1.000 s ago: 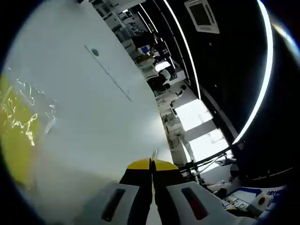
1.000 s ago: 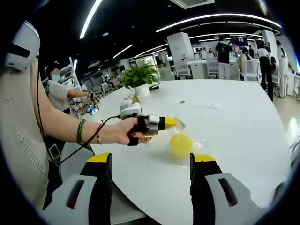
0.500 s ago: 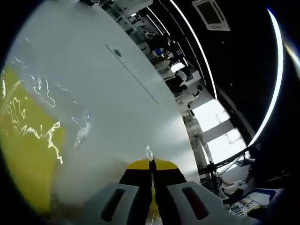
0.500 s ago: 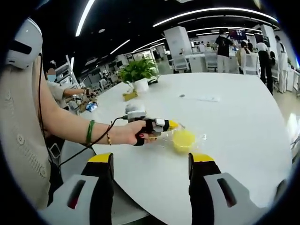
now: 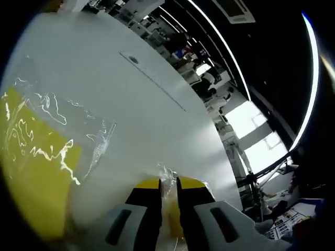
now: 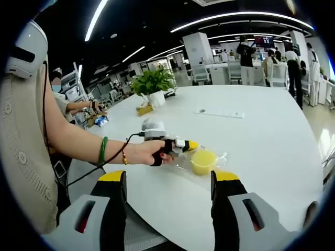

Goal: Compare the silicone blocks by pressing each to a similar depth, holding the contact briefly, and releasing to observe deformation and rebound differences across the visible hardness samples.

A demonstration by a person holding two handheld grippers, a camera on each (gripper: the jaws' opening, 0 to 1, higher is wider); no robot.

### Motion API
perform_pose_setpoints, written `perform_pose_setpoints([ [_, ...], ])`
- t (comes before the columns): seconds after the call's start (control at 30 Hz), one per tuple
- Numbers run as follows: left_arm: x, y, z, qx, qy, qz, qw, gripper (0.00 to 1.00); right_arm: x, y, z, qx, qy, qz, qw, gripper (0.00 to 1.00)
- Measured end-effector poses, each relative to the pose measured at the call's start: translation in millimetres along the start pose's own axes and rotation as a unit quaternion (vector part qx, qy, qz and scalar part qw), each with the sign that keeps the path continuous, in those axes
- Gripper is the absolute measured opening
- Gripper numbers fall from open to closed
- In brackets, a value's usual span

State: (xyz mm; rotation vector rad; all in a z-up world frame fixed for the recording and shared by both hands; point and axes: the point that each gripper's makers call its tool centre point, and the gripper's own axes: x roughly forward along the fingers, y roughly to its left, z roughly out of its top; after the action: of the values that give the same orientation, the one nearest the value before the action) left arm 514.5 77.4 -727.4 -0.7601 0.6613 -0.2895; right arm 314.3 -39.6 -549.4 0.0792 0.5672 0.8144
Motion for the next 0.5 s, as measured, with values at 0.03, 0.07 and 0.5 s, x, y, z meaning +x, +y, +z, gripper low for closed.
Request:
perform_pose_setpoints([
  [0.03,-1.8,-3.6,1.9,0.020,0.001,-0.001,0.9998,0.14,-1.4,-0.4,0.5,0.001,-0.002,-0.004,1.0000,0.61],
  [0.07,-3.3,-5.5,3.2,0.031,0.002,0.002,0.9995,0.16,-2.4,-0.7,0.6,0.001,-0.002,-0.007,1.0000,0.61],
  [0.5,-43.8,-41.5,33.9,0.267,0.001,0.001,0.9638,0.26,-17.0,19.8,5.0,-0.014,-0.017,-0.015,0.9997,0.61],
])
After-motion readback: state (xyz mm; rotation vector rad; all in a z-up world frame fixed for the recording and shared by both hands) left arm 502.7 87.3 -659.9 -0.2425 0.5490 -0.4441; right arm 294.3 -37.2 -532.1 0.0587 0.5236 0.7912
